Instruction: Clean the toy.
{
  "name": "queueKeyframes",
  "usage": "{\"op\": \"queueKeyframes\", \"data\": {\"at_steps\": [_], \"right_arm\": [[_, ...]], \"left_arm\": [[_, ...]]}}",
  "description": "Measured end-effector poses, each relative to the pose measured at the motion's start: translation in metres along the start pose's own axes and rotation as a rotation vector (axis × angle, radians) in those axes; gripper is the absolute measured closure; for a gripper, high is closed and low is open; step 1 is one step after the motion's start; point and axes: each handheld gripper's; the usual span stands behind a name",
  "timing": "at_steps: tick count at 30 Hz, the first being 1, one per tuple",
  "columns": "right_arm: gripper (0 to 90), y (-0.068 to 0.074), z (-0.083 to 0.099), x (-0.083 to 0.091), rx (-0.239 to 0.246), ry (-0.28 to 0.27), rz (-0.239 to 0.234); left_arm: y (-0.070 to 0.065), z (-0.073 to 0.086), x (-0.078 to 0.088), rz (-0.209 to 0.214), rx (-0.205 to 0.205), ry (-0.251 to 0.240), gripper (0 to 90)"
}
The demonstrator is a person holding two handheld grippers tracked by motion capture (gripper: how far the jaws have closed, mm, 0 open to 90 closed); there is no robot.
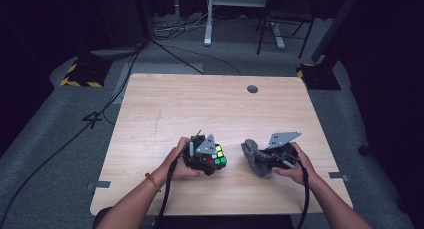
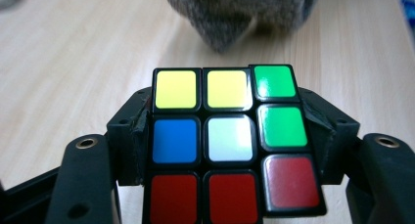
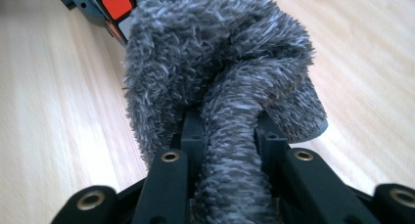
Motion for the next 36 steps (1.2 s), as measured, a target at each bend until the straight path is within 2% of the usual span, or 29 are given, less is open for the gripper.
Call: {"op": "queueKeyframes", "data": {"at_steps": [4,6,11,14,21,24,25,29,32,36], "right_arm": [[71.4,-0.003,0.009,-0.006,-0.008,0.017,-0.009],[70.7,-0.005,0.012,-0.009,-0.017,0.02,-0.013],[69.6,-0.008,0.018,-0.01,-0.03,0.014,-0.026],[69.0,-0.01,0.023,-0.014,-0.034,0.03,-0.02],[66.0,-0.014,0.029,-0.022,-0.054,0.028,-0.035],[64.6,-0.017,0.032,-0.024,-0.081,0.019,-0.047],[64.2,-0.017,0.032,-0.024,-0.081,0.018,-0.048],[62.1,-0.016,0.032,-0.024,-0.075,0.019,-0.041],[57.6,-0.015,0.031,-0.023,-0.062,0.021,-0.033],[50.7,-0.016,0.029,-0.019,-0.061,0.016,-0.024]], "left_arm": [[-0.002,0.005,-0.013,0.037,0.009,0.023,32.9],[-0.002,0.007,-0.016,0.03,0.019,0.021,32.9],[-0.001,0.012,-0.019,0.048,0.042,-0.002,32.7],[0.001,0.016,-0.019,0.067,0.064,-0.009,32.4],[0.003,0.023,-0.024,0.107,0.092,0.011,31.9],[0.002,0.024,-0.027,0.104,0.087,0.035,31.5],[0.002,0.024,-0.028,0.099,0.076,0.041,31.4],[0.001,0.025,-0.029,0.097,0.076,0.049,30.0],[0.001,0.025,-0.028,0.088,0.081,0.052,28.7],[0.001,0.024,-0.024,0.073,0.062,0.05,28.8]]}}
Point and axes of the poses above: each handheld gripper's, and its own axes: x roughly backward along the jaws, z roughly out of its underside, y roughly to its left, and after that the axes turned 11 degrees about -x, right-handed
